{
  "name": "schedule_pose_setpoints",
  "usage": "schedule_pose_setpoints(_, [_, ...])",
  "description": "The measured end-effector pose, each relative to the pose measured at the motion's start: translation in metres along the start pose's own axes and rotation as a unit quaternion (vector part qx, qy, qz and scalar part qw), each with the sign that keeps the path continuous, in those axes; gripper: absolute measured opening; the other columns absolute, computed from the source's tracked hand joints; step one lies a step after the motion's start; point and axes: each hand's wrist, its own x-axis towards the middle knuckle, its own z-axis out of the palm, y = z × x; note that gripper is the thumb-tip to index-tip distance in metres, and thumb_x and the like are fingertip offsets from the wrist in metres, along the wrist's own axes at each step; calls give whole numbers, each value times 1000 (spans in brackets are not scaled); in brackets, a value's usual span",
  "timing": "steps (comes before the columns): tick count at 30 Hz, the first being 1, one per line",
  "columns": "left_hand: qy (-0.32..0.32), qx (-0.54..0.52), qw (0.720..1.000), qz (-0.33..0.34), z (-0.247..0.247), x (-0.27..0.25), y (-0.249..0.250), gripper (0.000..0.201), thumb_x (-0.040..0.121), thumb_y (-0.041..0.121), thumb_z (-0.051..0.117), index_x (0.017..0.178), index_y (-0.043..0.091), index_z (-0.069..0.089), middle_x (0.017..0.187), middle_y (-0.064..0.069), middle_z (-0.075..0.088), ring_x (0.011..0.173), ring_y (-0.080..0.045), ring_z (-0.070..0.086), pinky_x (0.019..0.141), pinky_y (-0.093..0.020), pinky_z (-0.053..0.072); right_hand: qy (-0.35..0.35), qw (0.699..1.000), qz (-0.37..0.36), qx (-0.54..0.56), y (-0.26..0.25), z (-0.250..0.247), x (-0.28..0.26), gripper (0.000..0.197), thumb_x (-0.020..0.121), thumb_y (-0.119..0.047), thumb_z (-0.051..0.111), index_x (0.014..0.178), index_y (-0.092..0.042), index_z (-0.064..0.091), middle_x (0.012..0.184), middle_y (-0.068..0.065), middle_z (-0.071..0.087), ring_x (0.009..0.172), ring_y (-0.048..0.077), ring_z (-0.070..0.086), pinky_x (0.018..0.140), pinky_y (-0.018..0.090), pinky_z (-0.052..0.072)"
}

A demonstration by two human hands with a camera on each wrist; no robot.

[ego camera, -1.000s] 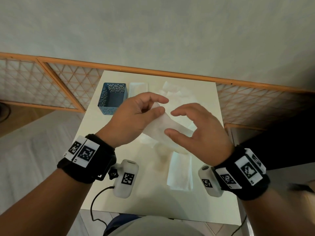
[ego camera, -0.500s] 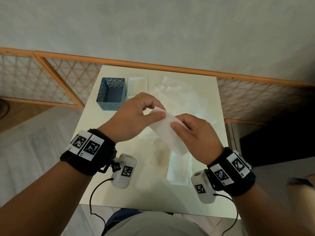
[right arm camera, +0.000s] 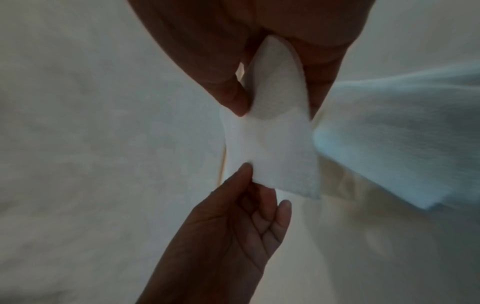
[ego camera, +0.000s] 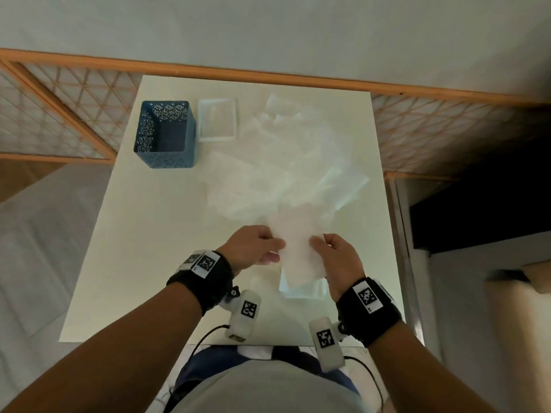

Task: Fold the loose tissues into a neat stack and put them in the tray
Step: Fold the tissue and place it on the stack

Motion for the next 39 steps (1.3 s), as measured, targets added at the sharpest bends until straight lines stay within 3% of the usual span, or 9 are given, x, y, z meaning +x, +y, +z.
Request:
schedule_pose_setpoints(4, [45, 95, 994, -2, 27, 28, -36, 20, 94, 18, 75, 79, 10, 65, 76, -7, 73, 70, -21, 70, 71, -32, 53, 32, 994, 23, -106, 45, -7, 21, 13, 92, -26, 73, 88, -14, 72, 84, 5, 76, 80, 30, 69, 79, 46, 59])
schedule_pose_setpoints(6, [70, 164, 984, 18, 36, 38, -43, 26, 93, 21, 74, 72, 13, 61, 72, -6, 72, 70, -24, 69, 67, -31, 50, 38, 987, 25, -152, 57, -12, 29, 14, 95, -26, 71, 89, -12, 72, 82, 5, 73, 74, 25, 65, 71, 37, 56])
schedule_pose_setpoints(9, [90, 213, 972, 32, 45, 49, -48, 20, 93, 26, 73, 79, 15, 62, 83, -8, 73, 79, -29, 69, 72, -38, 53, 39, 974, 26, -222, 68, -18, 39, 15, 97, -27, 67, 95, -13, 70, 82, -1, 71, 69, 16, 62, 59, 25, 48])
schedule_pose_setpoints(15, [119, 223, 968, 10, 58, 61, -62, 17, 92, 30, 74, 86, 21, 61, 89, -3, 70, 86, -26, 65, 71, -32, 43, 43, 958, 47, -279, 82, -21, 54, 17, 96, -32, 66, 102, -17, 64, 91, -3, 69, 77, 17, 63, 69, 30, 47])
schedule_pose_setpoints(21, [186, 183, 965, 6, 64, 48, -64, 26, 90, 33, 77, 97, 14, 61, 91, -1, 66, 76, -15, 58, 61, -24, 40, 40, 952, 42, -300, 84, -25, 52, 23, 94, -40, 68, 102, -21, 58, 91, -5, 65, 77, 11, 60, 57, 26, 41])
schedule_pose_setpoints(26, [157, 192, 969, -20, 67, 50, -67, 20, 92, 32, 73, 86, 21, 57, 84, 3, 64, 80, -19, 61, 69, -32, 45, 26, 946, 36, -321, 80, -27, 53, 30, 92, -44, 70, 101, -20, 55, 91, -4, 65, 76, 12, 59, 57, 27, 41])
schedule_pose_setpoints(30, [159, 176, 971, -26, 57, 46, -66, 14, 91, 31, 71, 89, 22, 60, 90, 2, 69, 85, -20, 66, 70, -31, 47, 43, 937, -16, -347, 56, -35, 64, 39, 90, -51, 71, 109, -20, 56, 100, -3, 63, 88, 17, 62, 74, 32, 47])
schedule_pose_setpoints(33, [148, 175, 973, -23, 39, 37, -70, 13, 90, 29, 70, 87, 19, 62, 88, 0, 68, 82, -20, 63, 65, -31, 44, 53, 923, -80, -372, 26, -38, 87, 32, 94, -46, 68, 110, -20, 60, 105, -1, 64, 91, 19, 62, 77, 31, 48])
schedule_pose_setpoints(39, [139, 171, 975, -21, 5, 9, -83, 33, 85, 46, 74, 89, 14, 66, 86, -7, 70, 77, -21, 62, 69, -34, 45, -16, 856, -211, -472, -37, -6, 150, 20, 100, -36, 61, 111, -20, 65, 115, 2, 61, 94, 19, 62, 81, 32, 52])
